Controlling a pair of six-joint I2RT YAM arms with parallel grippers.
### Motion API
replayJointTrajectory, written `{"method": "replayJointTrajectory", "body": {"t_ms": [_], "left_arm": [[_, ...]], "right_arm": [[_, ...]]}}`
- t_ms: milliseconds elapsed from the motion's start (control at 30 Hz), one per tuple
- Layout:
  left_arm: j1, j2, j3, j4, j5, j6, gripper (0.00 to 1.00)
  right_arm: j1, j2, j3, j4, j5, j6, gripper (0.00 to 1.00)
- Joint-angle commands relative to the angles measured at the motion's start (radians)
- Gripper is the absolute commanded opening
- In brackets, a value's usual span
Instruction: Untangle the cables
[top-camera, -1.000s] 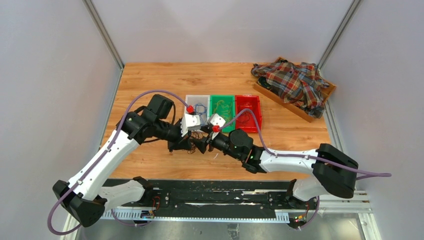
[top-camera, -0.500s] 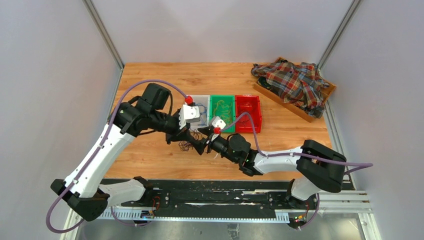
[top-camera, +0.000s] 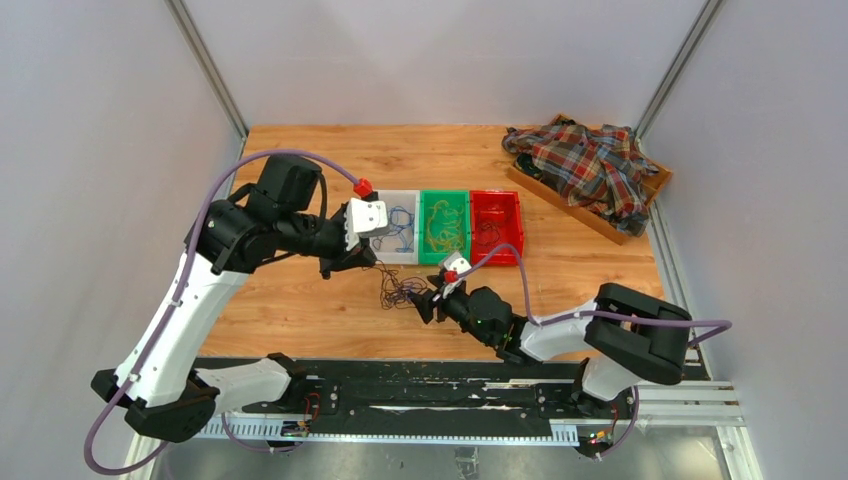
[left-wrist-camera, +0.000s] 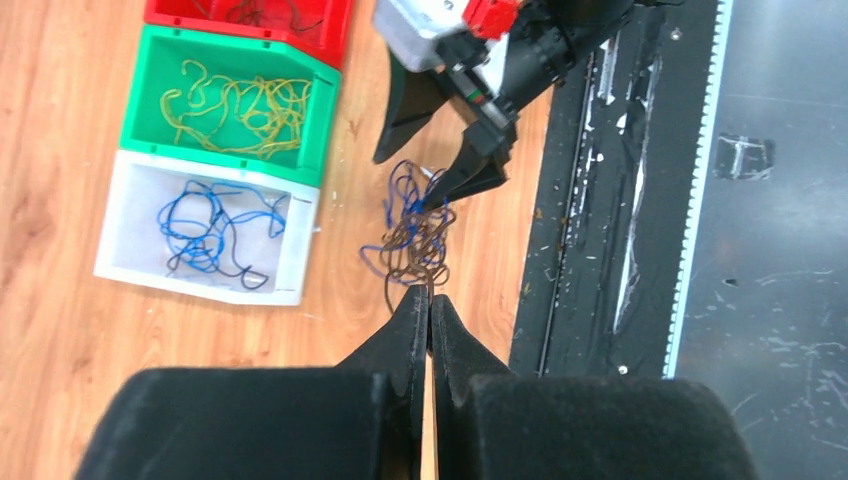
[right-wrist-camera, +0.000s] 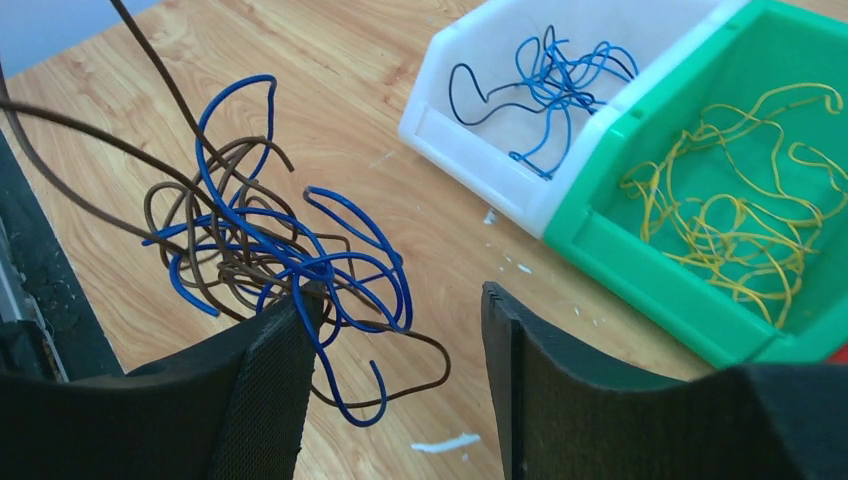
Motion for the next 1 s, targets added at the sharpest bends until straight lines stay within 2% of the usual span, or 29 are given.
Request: {"method": "replayJointTrajectory", "body": {"t_ms": [0,200,233,300,400,633,967], "left_arm": [[-0.008,0.000,0.030,-0.010,-0.060,0.028,0.00],[-0.009,-0.003,-0.063,-0.010,-0.057,0.031,0.00],[-0.009,0.000,-0.074,-0.010,-0.060,0.034,0.00],[-0.009,0.005,-0.089,-0.009,-0.067,0.037,0.00],[-0.008,0.009,-0.093,-0.009,-0.056,0.036,0.00],[-0.008,0.008,-0.073,-0.010,-0.040,0.004,0.00],[-0.009,-0.005,-0.058,-0.010,-0.020,-0.033,0.01]], "right_arm": [[0.022,-0.098,-0.056,-0.015,0.051,0.002,0.60],[0.047,-0.402,0.043,-0.336,-0.002,-0.006,0.66],[0.050,-0.433,0.063,-0.370,-0.016,-0.019,0.71],[0.054,-0.471,0.090,-0.402,-0.045,-0.046,0.75],[0.054,-0.465,0.138,-0.416,-0.076,-0.104,0.76],[0.057,-0.361,0.247,-0.325,-0.214,-0.153,0.77],[0.058,-0.244,0.318,-0.245,-0.194,-0.187,0.78]]}}
